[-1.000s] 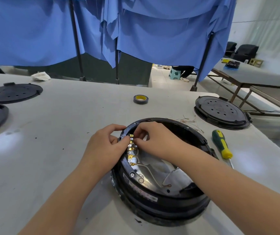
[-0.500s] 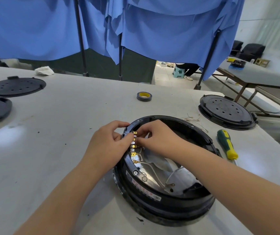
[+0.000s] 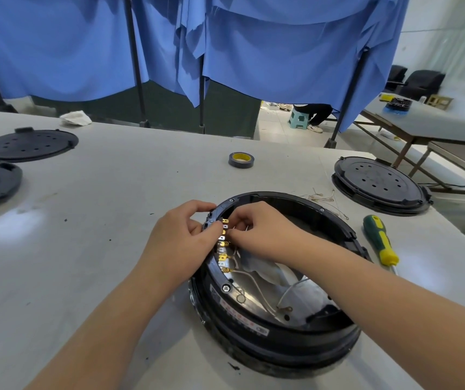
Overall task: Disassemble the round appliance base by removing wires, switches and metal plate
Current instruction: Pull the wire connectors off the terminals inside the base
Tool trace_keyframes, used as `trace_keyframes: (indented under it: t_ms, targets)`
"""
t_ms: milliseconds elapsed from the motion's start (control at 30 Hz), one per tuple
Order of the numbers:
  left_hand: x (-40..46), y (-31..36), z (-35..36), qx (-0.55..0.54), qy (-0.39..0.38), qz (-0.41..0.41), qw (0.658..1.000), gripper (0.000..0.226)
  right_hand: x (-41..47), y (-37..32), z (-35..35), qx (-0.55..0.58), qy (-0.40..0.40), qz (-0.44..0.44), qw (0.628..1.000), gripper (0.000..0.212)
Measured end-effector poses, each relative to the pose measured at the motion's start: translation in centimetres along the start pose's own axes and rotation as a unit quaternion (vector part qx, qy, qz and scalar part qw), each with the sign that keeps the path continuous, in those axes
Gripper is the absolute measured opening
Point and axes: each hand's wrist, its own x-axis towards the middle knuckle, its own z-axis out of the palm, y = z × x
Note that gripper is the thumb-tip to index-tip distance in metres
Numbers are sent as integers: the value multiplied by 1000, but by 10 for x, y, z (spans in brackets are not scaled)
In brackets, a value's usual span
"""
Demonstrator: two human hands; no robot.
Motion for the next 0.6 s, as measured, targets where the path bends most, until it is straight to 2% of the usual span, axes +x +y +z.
trace_keyframes:
  t_ms: [600]
  targets:
    - [1,0,1,-18,-2,-11,1000,16,3,2,1,32,-3,15,999,20]
